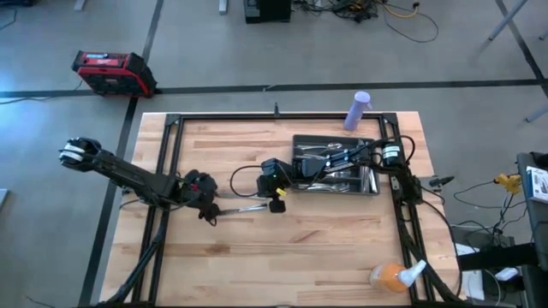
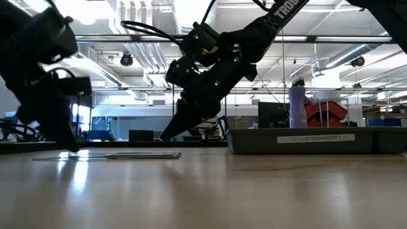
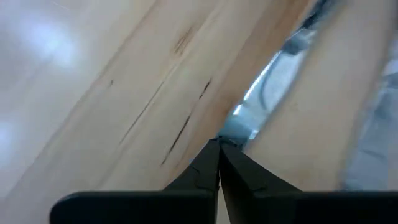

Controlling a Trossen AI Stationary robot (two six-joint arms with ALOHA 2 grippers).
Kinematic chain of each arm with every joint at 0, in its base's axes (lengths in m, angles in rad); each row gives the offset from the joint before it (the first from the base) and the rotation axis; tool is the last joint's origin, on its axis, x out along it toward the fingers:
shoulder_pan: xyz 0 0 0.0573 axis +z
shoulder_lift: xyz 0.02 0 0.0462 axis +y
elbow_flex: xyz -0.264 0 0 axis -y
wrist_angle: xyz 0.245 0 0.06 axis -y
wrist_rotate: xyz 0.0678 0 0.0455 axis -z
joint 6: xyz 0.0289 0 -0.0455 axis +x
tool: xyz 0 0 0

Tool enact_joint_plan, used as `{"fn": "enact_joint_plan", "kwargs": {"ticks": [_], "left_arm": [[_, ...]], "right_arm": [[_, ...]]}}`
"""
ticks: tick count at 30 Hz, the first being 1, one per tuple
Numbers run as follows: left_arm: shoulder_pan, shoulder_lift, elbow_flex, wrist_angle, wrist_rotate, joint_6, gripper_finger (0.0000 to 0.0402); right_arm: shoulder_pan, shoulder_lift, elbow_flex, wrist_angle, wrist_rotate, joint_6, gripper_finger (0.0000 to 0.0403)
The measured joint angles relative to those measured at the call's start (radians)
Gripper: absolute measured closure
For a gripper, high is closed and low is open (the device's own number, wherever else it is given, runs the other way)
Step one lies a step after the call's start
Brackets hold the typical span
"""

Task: Sort silverware
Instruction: Put the silver knife into the gray silverware tray

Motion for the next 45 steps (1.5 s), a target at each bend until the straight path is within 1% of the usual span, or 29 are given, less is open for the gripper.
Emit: {"fn": "enact_joint_plan", "kwargs": {"ticks": [2, 4, 7, 9, 11, 15, 18, 21, 24, 29, 31, 34, 36, 40, 45], "left_arm": [[0.007, 0.026, -0.032, 0.098, 0.006, -0.006, 0.0401], [0.007, 0.051, -0.056, 0.145, 0.008, -0.035, 0.0401], [0.005, 0.074, -0.064, 0.148, 0.006, -0.094, 0.0401], [0.005, 0.077, -0.065, 0.144, 0.008, -0.1, 0.0401], [0.005, 0.068, -0.066, 0.14, 0.015, -0.1, 0.0401], [0.005, 0.047, -0.071, 0.13, 0.027, -0.099, 0.0401], [0.005, 0.044, -0.071, 0.129, 0.031, -0.099, 0.0401], [0.005, 0.044, -0.071, 0.129, 0.031, -0.099, 0.0401], [0.005, 0.044, -0.071, 0.129, 0.034, -0.111, 0.0401], [0.002, 0.044, -0.071, 0.127, 0.038, -0.194, 0.0401], [-0.008, 0.044, -0.071, 0.125, 0.038, -0.214, 0.0401], [-0.02, 0.044, -0.071, 0.122, 0.041, -0.234, 0.0401], [-0.03, 0.044, -0.071, 0.117, 0.044, -0.254, 0.0401], [-0.05, 0.044, -0.071, 0.116, 0.041, -0.26, 0.0402], [-0.055, 0.044, -0.071, 0.116, 0.038, -0.26, 0.0402]], "right_arm": [[0.0, 0.001, 0.0, -0.002, 0.0, 0.0, 0.0403], [0.0, 0.001, 0.002, -0.011, 0.0, 0.005, 0.0403], [0.0, -0.003, 0.002, -0.072, 0.045, 0.004, 0.0403], [0.0, -0.007, 0.002, -0.12, 0.099, -0.01, 0.0403], [-0.002, -0.009, 0.002, -0.156, 0.12, -0.011, 0.0403], [0.01, -0.009, -0.016, -0.165, 0.113, -0.023, 0.0403], [0.018, -0.01, -0.016, -0.166, 0.057, 0.009, 0.0398], [0.018, -0.011, -0.015, -0.168, 0.043, 0.041, 0.0374], [0.017, -0.017, -0.013, -0.171, 0.048, 0.063, 0.0333], [0.027, -0.031, -0.011, -0.162, 0.051, 0.113, 0.0262], [0.042, -0.031, -0.019, -0.135, 0.076, 0.113, 0.0241], [0.071, -0.031, -0.027, -0.103, 0.158, 0.115, 0.0223], [0.085, -0.031, -0.036, -0.062, 0.161, 0.144, 0.0217], [0.102, -0.017, -0.075, 0.05, 0.161, 0.21, 0.0217], [0.103, 0.001, -0.163, 0.195, 0.203, 0.304, 0.0232]]}}
